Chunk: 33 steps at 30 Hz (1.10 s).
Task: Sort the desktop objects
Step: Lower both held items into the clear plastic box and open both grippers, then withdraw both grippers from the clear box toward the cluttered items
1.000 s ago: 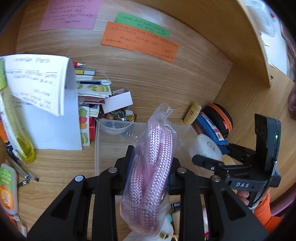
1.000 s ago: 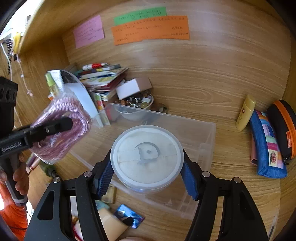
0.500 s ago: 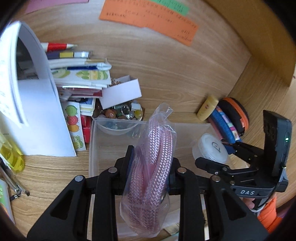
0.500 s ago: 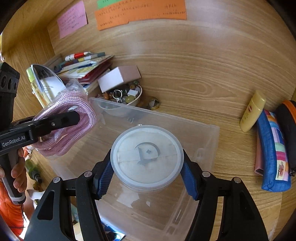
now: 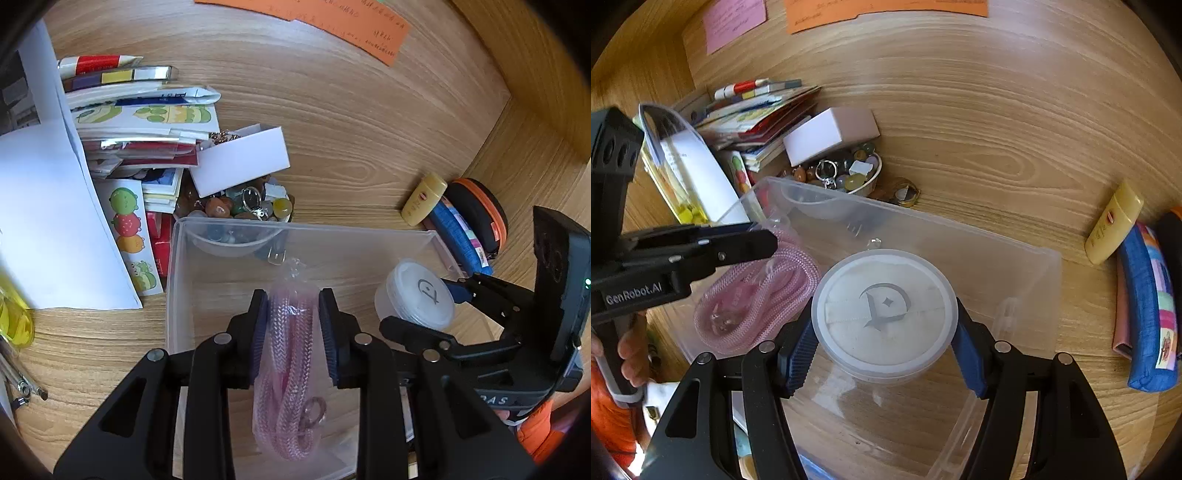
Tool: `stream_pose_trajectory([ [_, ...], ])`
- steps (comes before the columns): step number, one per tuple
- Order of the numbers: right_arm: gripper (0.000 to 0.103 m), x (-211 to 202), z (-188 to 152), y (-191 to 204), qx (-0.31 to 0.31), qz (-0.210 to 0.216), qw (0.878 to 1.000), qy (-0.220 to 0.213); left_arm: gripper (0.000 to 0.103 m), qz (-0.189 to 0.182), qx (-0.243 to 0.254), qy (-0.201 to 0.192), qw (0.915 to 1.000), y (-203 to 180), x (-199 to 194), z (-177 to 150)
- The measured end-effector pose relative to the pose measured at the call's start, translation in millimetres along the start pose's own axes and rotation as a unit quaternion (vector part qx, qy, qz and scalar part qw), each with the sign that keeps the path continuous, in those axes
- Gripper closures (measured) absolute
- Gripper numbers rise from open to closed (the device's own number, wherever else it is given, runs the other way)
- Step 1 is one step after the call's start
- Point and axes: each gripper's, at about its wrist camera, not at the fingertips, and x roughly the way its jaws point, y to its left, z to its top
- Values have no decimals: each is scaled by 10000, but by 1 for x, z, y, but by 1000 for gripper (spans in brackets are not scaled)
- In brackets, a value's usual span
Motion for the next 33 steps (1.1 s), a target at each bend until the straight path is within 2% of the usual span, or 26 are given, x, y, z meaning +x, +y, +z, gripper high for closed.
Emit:
stream_pose_trajectory([
  [5, 41, 4, -4, 7, -118, 85, 9998, 116, 73, 144, 40, -27, 9999, 1, -1, -2],
  [7, 41, -2, -6, 6, -125, 83, 9999, -31, 62, 150, -6, -56, 9999, 3, 0, -2],
  [11, 40, -9, -10, 6, -179, 99, 9997, -152, 54, 217, -12, -175, 9996, 3, -5, -3],
  [13, 36, -8, -10, 7, -191, 56, 9997, -172, 43, 267, 18, -224, 9994, 2, -6, -3],
  [17, 35, -9, -11, 6, -187, 16, 9996, -209, 40, 341, 85, -320, 9989, 0, -9, -4],
  [21, 29, -8, -10, 6, -134, 10, 9995, -277, 32, 400, 94, -406, 9983, -1, -12, -5],
  [25, 29, -11, -9, 6, -126, 10, 9993, -351, 25, 436, 128, -480, 9978, -5, -15, -4],
  [33, 27, -41, -5, 7, -147, -216, 9976, -642, 13, 485, 142, -638, 9967, -8, -35, -3],
])
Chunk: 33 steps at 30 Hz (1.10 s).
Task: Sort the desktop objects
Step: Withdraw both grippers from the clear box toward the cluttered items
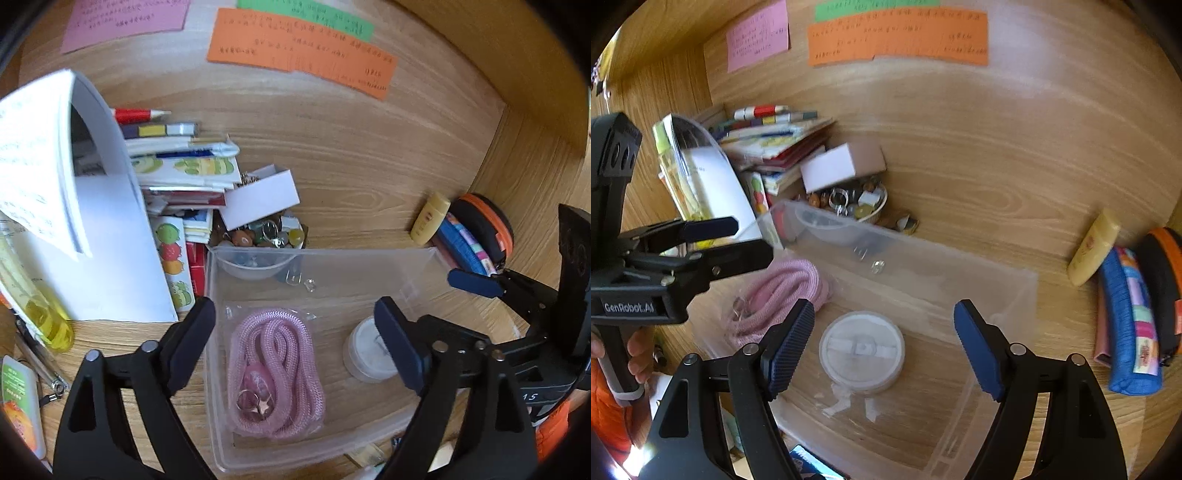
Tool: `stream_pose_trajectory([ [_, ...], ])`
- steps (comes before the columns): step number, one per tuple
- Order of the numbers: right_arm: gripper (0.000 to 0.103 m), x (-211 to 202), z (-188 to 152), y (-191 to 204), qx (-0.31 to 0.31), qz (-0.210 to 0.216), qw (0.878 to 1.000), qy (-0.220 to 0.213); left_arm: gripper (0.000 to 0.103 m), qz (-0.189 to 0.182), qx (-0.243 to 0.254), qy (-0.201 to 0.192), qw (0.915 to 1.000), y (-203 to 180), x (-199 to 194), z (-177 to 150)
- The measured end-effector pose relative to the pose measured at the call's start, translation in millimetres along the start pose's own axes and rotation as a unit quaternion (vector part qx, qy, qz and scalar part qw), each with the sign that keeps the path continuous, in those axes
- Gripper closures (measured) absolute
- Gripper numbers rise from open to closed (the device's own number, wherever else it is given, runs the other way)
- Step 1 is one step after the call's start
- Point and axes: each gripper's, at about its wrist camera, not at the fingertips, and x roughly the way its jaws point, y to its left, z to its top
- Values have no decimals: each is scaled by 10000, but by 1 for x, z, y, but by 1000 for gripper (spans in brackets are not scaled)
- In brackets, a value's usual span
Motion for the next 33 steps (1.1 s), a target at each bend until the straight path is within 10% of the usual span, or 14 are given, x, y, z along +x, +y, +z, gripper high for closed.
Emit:
stream_pose_trajectory([
  [19, 10, -106, -49, 19, -153, -521, 9964, -645, 2, 718, 124, -963, 9927, 2, -129, -33],
  [33, 7, -123, -105, 30, -113, -755, 9959, -483, 2, 1561, -488, -277, 9861, 64, -147, -107],
])
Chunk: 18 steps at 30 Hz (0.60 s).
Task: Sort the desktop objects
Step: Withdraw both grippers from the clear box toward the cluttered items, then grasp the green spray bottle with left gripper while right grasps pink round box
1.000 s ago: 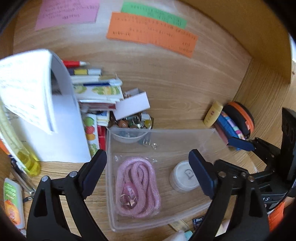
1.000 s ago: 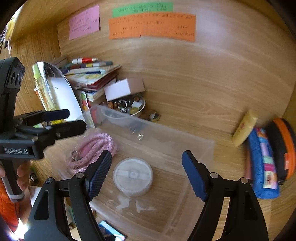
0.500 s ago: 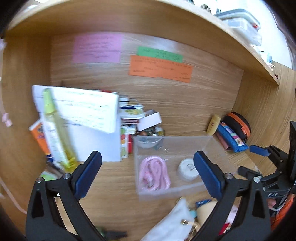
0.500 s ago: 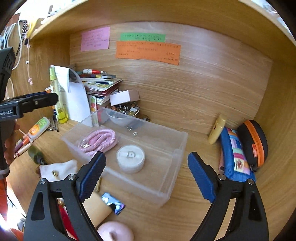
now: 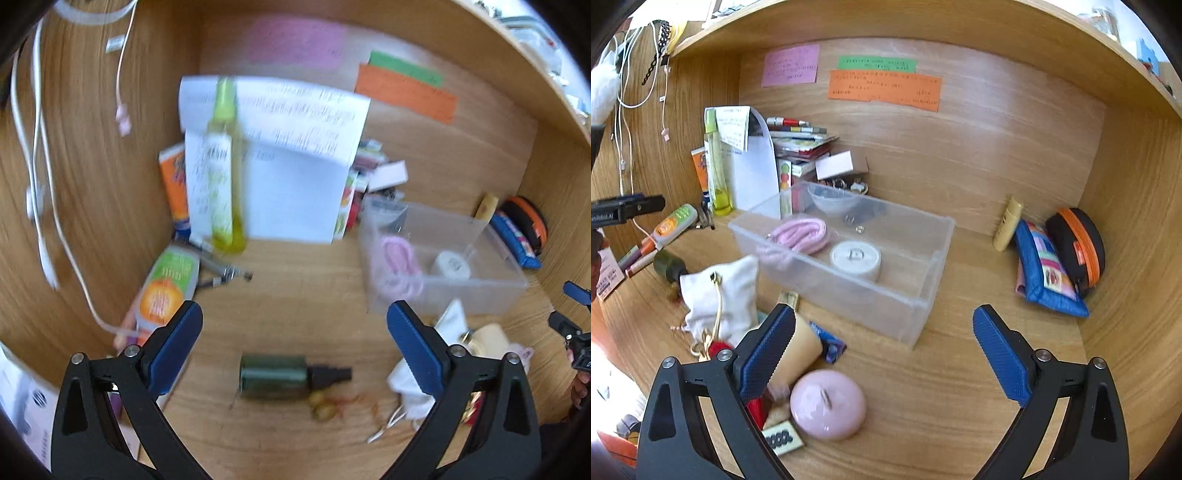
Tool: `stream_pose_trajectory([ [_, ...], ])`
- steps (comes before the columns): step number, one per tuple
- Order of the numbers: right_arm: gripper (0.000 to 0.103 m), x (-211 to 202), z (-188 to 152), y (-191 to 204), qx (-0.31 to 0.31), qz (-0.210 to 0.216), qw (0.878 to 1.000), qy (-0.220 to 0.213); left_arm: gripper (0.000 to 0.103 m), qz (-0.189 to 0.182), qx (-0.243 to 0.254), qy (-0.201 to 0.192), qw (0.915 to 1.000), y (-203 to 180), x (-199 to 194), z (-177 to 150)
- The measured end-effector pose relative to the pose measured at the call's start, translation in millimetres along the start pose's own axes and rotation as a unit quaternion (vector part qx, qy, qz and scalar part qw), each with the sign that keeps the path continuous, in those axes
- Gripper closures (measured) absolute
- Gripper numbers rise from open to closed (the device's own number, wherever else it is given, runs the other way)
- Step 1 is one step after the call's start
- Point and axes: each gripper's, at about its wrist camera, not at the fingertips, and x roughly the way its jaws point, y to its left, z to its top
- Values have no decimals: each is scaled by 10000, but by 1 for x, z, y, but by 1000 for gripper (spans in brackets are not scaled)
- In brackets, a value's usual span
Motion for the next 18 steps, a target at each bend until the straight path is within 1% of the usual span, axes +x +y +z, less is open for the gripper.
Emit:
stream_pose_trajectory([
  [4, 7, 4, -12, -4, 198, 93, 9997, 146, 2, 113, 41, 196, 9997, -4, 12, -15],
  [9, 7, 8, -27, -3, 348, 390, 9983, 252, 2, 220, 216, 476, 9984, -15, 30, -31],
  [12, 7, 13, -33, -2, 417, 512, 9971, 382, 2, 177, 122, 636, 9977, -14, 38, -38],
  [18, 7, 26, -42, 8, 377, 678, 9950, 628, 2, 107, -18, 812, 9966, -11, 49, -42],
])
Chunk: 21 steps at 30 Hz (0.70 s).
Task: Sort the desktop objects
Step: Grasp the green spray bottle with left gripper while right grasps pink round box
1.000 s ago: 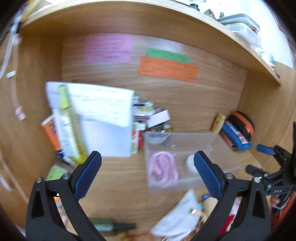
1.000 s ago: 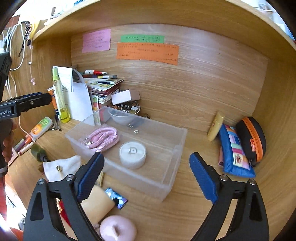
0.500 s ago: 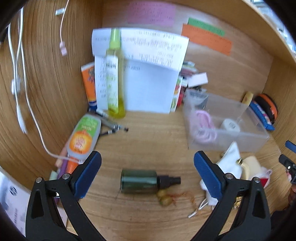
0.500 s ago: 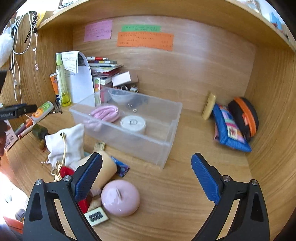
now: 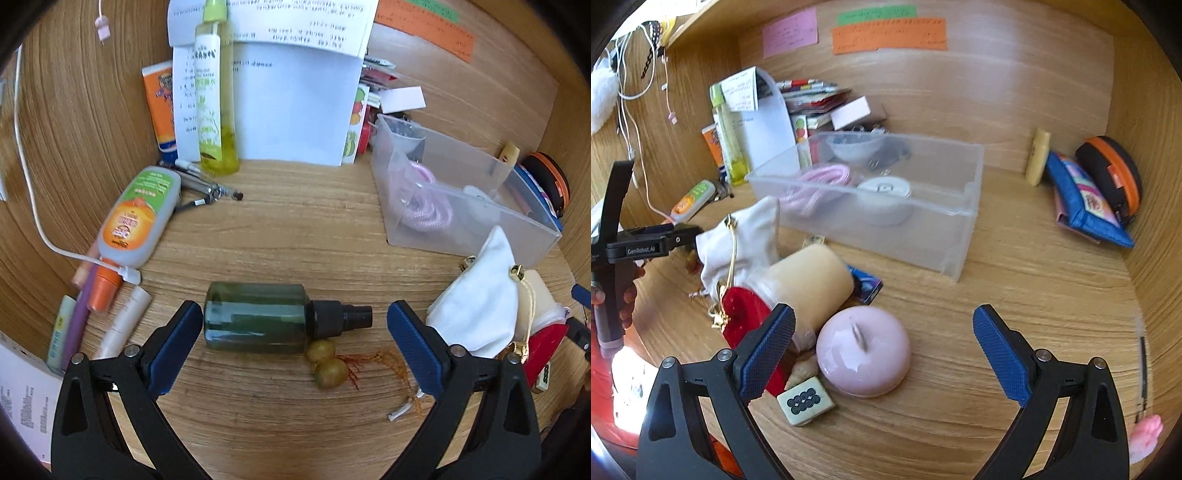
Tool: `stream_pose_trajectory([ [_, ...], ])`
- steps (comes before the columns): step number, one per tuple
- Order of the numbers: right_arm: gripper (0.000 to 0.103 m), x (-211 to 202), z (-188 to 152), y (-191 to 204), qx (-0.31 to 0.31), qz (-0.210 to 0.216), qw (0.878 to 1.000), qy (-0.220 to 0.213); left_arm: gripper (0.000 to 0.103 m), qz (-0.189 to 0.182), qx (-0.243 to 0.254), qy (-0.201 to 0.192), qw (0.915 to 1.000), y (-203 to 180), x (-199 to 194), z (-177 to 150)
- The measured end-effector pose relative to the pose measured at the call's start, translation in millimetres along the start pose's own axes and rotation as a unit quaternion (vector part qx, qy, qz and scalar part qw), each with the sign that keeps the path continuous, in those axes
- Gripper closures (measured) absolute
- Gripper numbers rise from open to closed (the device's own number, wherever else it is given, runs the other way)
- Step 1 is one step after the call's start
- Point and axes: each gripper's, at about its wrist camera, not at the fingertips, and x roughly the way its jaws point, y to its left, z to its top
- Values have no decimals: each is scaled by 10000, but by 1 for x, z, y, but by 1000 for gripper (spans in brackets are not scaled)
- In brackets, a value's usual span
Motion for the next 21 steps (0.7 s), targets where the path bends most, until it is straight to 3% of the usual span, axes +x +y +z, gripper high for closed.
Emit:
stream_pose_trajectory([
  [21, 7, 12, -12, -5, 332, 232, 9990, 202, 2, 199, 117, 399, 9989, -5, 30, 2],
])
